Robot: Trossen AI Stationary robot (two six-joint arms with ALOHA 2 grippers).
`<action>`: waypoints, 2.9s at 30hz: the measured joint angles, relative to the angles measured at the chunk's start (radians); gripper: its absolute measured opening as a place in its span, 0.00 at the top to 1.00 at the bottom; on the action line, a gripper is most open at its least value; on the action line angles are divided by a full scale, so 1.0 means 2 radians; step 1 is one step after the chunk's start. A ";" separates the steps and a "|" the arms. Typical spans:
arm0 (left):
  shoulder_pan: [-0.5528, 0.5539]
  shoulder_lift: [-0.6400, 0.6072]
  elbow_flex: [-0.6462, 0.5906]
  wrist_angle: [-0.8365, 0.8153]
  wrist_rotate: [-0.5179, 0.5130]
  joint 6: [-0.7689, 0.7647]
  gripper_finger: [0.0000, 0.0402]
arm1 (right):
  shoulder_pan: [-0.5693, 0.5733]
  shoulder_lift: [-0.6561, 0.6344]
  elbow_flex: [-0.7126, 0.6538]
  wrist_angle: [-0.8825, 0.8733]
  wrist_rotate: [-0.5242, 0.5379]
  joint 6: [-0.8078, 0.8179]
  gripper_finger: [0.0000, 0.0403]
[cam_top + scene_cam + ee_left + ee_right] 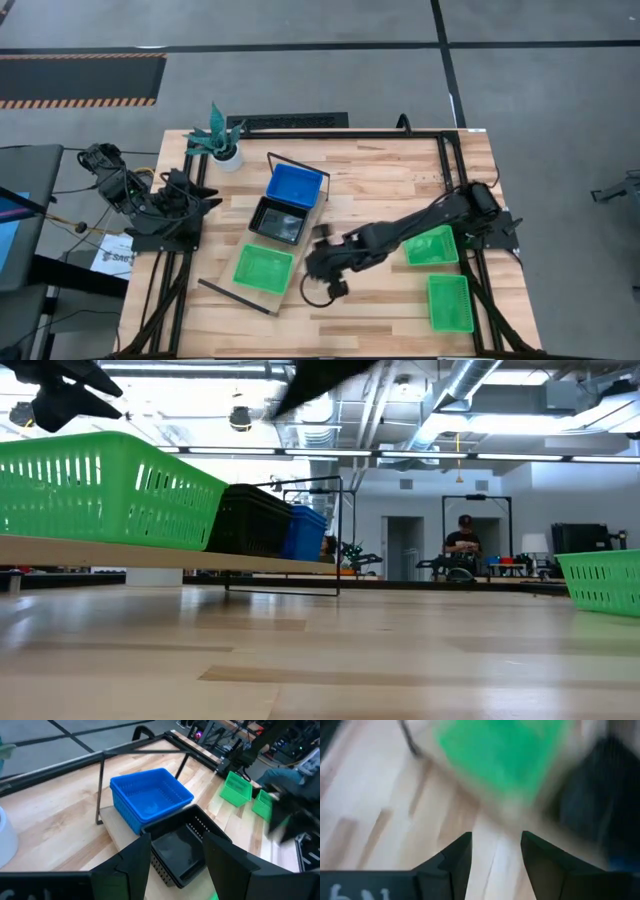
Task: Stack baskets on shelf by color
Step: Stack the top green bin on top of the green bin on the shelf
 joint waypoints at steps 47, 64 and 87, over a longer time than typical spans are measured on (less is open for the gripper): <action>0.000 0.000 0.000 0.001 0.011 -0.005 0.58 | 0.069 -0.229 -0.410 -0.198 0.034 0.839 0.80; 0.000 0.000 0.000 0.001 0.011 0.000 0.58 | 0.079 -0.228 -0.212 -0.118 0.158 0.433 0.99; 0.000 0.000 0.000 0.001 0.007 0.000 0.58 | 0.050 -0.092 -0.175 0.328 0.061 -0.438 0.99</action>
